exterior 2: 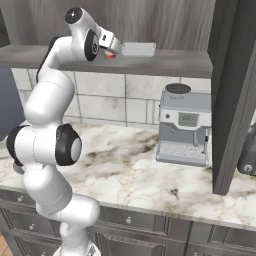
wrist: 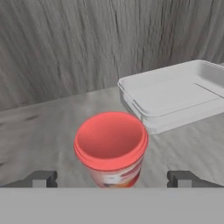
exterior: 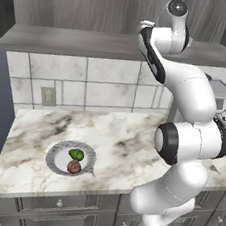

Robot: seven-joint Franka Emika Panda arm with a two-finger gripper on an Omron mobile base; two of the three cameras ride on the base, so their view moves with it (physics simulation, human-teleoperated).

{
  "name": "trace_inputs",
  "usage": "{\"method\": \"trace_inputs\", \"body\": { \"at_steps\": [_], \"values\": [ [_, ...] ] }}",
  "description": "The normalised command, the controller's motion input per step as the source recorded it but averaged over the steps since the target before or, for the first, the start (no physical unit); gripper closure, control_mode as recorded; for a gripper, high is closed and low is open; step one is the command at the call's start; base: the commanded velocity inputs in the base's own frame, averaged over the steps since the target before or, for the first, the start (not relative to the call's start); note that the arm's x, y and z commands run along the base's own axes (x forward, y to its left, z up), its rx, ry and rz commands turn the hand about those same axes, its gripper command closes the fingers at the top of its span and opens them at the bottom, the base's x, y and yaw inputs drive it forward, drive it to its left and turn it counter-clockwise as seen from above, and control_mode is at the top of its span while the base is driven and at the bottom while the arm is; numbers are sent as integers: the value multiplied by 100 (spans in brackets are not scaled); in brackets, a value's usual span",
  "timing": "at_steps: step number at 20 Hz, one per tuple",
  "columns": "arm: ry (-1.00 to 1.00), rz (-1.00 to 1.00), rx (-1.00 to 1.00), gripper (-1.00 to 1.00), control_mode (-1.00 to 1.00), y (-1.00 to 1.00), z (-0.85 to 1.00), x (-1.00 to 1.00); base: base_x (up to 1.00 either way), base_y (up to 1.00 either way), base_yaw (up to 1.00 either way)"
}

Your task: Pick the avocado and bread from the counter and place them on the plate. Then pick the jam from the cabinet and place it next to the plate. Lastly close the cabinet door.

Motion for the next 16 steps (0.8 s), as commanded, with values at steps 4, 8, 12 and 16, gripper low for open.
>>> {"method": "trace_inputs", "body": {
  "at_steps": [4,8,12,16],
  "values": [
    [0,0,-1,-100,-100,0,-1,9,0,0,0],
    [0,0,0,-100,-100,0,0,8,0,0,0],
    [0,0,0,-100,-100,0,-1,8,0,0,0],
    [0,0,0,-100,-100,0,-2,9,0,0,0]
  ]
}}
